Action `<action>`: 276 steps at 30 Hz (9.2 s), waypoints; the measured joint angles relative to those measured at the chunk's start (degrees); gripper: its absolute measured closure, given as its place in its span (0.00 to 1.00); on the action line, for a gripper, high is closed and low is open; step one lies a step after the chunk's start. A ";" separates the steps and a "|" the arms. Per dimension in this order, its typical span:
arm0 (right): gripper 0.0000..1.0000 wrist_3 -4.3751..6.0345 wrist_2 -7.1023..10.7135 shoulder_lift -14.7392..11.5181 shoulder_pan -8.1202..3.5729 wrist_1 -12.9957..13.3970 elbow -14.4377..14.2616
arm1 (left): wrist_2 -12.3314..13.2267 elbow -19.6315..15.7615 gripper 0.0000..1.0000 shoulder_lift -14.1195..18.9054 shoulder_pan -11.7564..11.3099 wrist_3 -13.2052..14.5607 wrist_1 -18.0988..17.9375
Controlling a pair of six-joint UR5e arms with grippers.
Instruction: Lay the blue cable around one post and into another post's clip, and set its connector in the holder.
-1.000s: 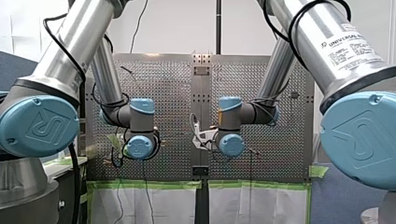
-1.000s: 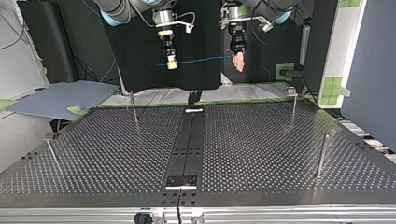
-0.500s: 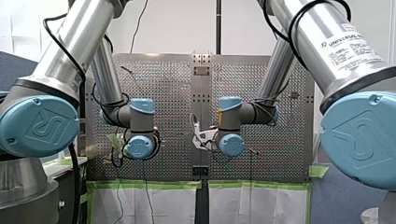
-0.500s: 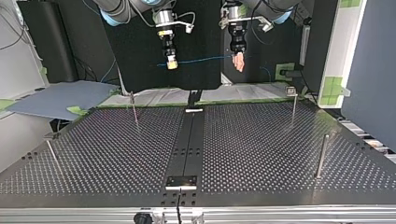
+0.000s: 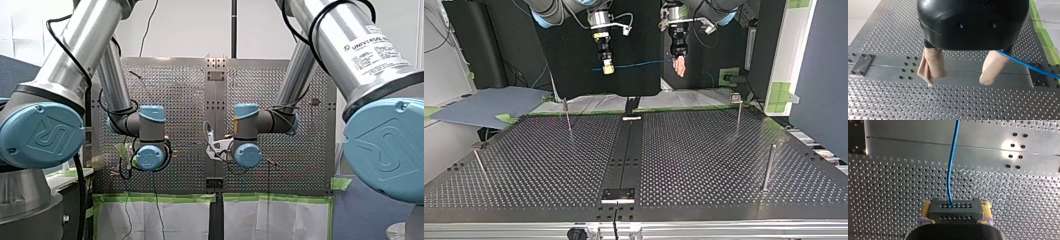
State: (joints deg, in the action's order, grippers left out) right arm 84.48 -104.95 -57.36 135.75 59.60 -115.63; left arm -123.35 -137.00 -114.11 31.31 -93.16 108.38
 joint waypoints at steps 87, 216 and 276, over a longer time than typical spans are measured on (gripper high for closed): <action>1.00 0.00 0.00 0.00 0.00 0.00 0.00 | 0.00 0.00 0.00 0.00 0.00 0.00 0.00; 1.00 6.20 -5.17 -8.57 -0.81 -17.17 6.80 | -2.07 7.64 0.00 14.60 1.07 -5.57 18.50; 1.00 5.20 5.71 -15.90 1.62 -42.85 31.27 | 12.39 29.24 0.00 39.01 -21.70 -15.46 53.53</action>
State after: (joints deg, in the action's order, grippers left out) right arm 89.68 -99.24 -73.26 137.38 16.75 -84.37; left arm -110.96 -107.76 -75.10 9.61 -108.62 161.91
